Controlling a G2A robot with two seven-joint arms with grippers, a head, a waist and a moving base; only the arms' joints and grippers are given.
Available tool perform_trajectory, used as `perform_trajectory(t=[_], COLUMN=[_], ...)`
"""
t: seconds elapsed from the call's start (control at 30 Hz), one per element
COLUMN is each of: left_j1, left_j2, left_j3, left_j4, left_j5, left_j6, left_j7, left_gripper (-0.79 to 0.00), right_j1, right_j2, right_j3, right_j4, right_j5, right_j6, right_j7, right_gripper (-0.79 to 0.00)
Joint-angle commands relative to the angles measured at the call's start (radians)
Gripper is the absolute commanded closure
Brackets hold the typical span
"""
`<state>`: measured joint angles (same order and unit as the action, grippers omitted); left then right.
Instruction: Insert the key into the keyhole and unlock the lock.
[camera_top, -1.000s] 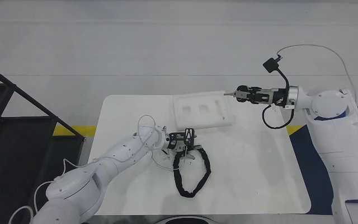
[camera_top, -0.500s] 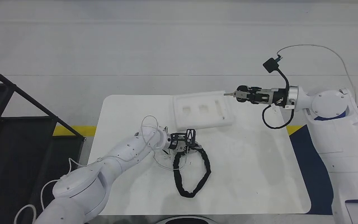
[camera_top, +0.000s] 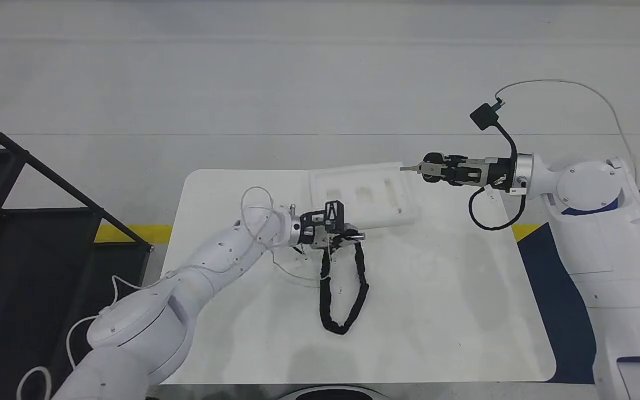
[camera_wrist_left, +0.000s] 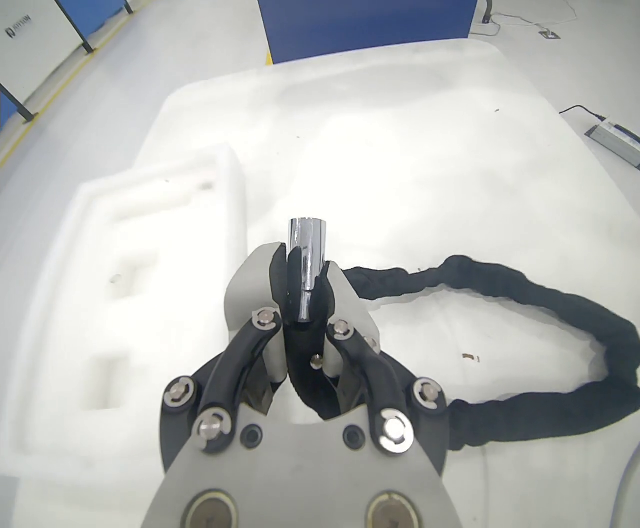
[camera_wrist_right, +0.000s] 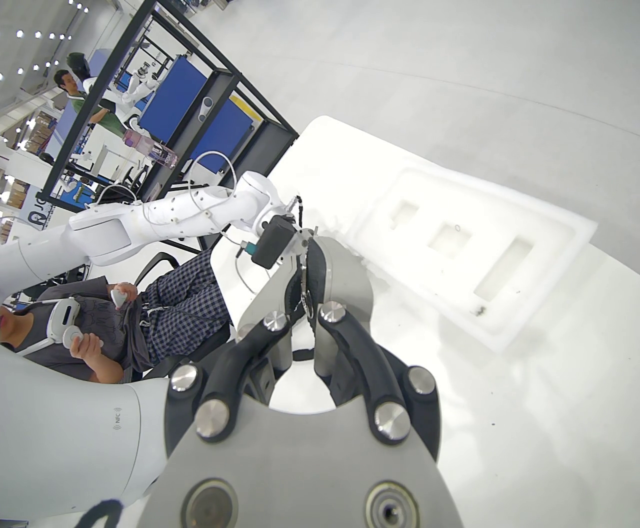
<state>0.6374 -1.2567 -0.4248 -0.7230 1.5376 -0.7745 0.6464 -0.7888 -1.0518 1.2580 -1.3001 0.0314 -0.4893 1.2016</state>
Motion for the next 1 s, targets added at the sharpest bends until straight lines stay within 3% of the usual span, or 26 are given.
perform_trajectory(t=[0.0,0.23,0.57,0.77,0.97], left_j1=[-0.002,0.023,0.126,0.162,0.149], left_j2=[0.017,0.079,0.149,0.160,0.148], left_j3=[-0.025,-0.121,-0.246,-0.297,-0.291], left_j4=[-0.022,-0.157,-0.415,-0.521,-0.557], left_j5=[-0.006,-0.034,-0.101,-0.142,-0.097], left_j6=[-0.009,-0.076,-0.177,-0.145,-0.099], left_j7=[0.042,0.107,0.056,0.040,0.073], left_gripper=[0.000,0.000,0.000,0.000,0.000], right_j1=[0.000,-0.010,-0.034,-0.078,-0.104], right_j2=[0.000,0.002,0.054,0.082,0.106], right_j3=[0.000,-0.008,0.126,0.167,0.172], right_j4=[0.000,-0.034,-0.195,-0.278,-0.353], right_j5=[0.000,0.009,0.183,0.242,0.282], right_j6=[0.000,0.020,0.203,0.230,0.257], right_j7=[0.000,0.031,0.332,0.334,0.334], right_gripper=[0.000,0.000,0.000,0.000,0.000])
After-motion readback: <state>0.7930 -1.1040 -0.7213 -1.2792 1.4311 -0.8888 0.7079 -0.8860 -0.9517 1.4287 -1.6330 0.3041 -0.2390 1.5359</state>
